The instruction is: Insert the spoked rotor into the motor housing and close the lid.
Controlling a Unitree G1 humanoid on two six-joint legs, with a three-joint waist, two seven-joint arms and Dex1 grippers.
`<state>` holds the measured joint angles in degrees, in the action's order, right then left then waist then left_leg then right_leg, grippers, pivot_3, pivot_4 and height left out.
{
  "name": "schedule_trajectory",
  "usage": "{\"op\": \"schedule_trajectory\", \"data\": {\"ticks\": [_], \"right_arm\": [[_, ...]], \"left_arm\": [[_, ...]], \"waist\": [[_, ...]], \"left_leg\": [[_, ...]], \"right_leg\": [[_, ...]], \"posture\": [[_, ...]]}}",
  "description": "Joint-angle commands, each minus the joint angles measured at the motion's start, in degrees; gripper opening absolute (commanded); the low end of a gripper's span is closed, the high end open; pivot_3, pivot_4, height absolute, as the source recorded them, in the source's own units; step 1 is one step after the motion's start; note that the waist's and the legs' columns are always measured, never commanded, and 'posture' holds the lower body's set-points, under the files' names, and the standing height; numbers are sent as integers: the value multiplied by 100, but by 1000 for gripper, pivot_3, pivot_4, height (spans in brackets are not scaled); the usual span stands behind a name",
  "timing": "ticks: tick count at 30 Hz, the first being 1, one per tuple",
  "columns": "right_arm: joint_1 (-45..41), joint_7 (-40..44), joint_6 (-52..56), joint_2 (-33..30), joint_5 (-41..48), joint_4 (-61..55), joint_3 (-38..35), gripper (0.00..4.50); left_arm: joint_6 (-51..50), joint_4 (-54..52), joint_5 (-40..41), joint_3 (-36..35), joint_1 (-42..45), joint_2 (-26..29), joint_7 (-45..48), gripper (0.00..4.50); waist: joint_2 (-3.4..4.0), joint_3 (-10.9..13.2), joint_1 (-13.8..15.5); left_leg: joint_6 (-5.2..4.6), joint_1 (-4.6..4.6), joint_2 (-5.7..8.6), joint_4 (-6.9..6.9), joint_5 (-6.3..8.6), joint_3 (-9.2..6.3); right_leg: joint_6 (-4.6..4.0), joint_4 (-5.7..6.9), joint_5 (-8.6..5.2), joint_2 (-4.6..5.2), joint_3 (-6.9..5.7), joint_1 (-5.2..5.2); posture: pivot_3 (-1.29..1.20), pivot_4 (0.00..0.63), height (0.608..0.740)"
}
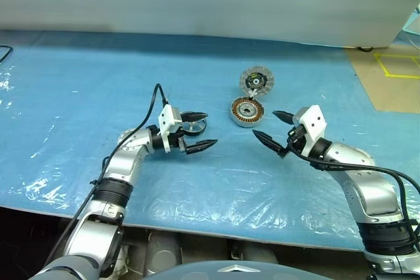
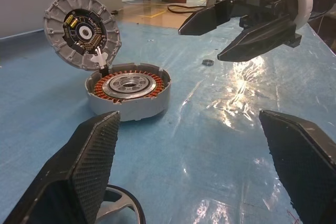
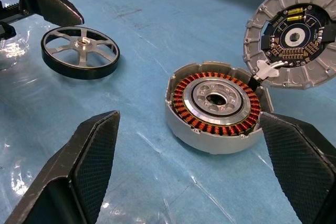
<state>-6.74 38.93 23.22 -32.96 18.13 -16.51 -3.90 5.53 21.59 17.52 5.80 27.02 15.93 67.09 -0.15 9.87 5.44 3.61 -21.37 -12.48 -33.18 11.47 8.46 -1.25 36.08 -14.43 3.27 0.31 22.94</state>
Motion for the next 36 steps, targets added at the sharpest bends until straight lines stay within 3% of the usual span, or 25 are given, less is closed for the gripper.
{"op": "schedule_trajectory", "data": {"ticks": [1, 24, 36], "right_arm": [[-47, -5, -48, -89, 35, -137, -169, 4465], [-41, -49, -3, -151, 52, -170, -271, 4465], [-532, 40, 119, -181, -228, -109, 364, 4465]], "left_arm": [[49, -103, 21, 20, 107, -17, 22, 4500], [29, -74, 24, 100, 213, -88, 41, 4500], [48, -30, -3, 125, 231, -71, 87, 4500]], "waist": [[0, 0, 0], [0, 0, 0], [0, 0, -6]], "left_leg": [[0, 0, 0, 0, 0, 0], [0, 0, 0, 0, 0, 0], [0, 1, 0, 0, 0, 0]], "right_leg": [[0, 0, 0, 0, 0, 0], [0, 0, 0, 0, 0, 0], [0, 2, 0, 0, 1, 0]], "posture": [[0, 150, 740], [0, 150, 740], [0, 150, 740]]}}
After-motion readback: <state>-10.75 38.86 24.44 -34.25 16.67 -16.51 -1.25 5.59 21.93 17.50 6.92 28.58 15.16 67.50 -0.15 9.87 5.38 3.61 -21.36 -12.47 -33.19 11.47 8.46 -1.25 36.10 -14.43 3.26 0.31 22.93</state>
